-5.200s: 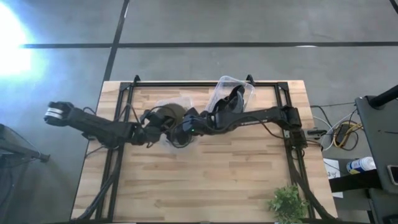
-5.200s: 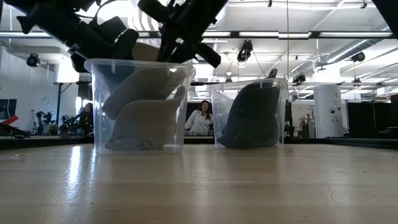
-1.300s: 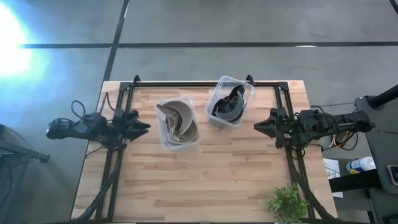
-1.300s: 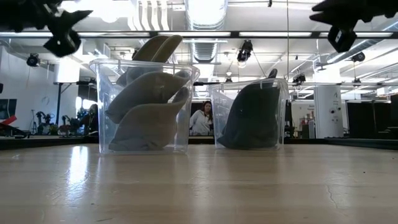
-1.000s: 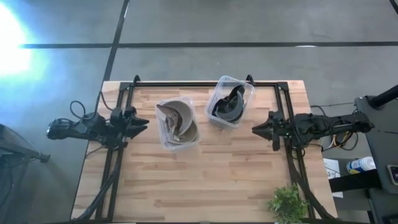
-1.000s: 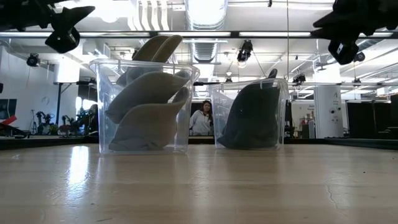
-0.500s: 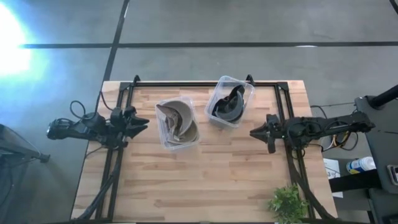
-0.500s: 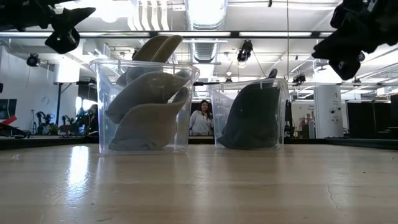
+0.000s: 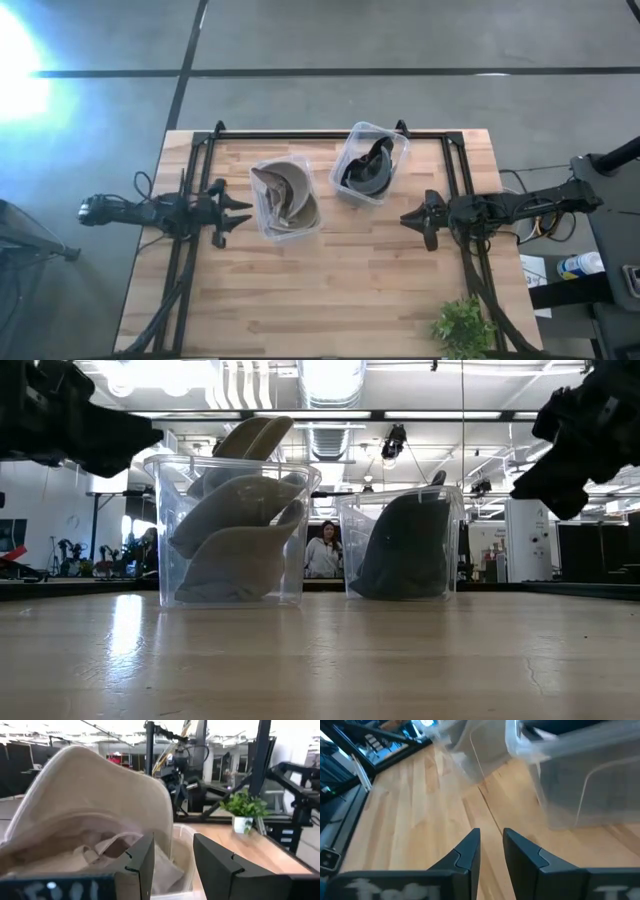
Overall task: Pick & Place hat
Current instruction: Return to Home Position
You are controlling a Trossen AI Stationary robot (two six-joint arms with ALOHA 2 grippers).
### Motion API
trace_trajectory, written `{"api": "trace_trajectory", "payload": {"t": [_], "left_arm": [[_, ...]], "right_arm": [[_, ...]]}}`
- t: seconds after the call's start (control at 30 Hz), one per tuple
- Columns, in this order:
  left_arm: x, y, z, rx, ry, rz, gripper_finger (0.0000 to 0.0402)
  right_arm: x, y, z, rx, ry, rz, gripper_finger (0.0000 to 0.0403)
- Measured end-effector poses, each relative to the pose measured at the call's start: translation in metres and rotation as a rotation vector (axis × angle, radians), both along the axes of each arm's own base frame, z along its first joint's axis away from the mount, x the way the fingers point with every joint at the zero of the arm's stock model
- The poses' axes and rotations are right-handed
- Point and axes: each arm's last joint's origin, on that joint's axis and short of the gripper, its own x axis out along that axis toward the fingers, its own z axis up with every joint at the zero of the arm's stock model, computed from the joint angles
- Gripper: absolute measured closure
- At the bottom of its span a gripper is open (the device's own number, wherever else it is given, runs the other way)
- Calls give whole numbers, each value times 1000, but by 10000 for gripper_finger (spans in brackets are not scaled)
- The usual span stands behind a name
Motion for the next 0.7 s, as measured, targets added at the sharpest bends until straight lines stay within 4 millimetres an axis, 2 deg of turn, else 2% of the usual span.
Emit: {"api": "trace_trajectory", "payload": {"t": [0.4, 0.57, 0.7], "left_arm": [[1, -1, -8, 108, 89, -42, 271], [1, 3, -10, 31, 105, -102, 271], [1, 10, -10, -66, 97, -45, 271]], "right_arm": [[-3, -1, -27, -13, 78, 0, 333], [-4, -1, -36, -17, 105, 1, 325], [-5, -1, -41, -20, 122, 0, 321]]}}
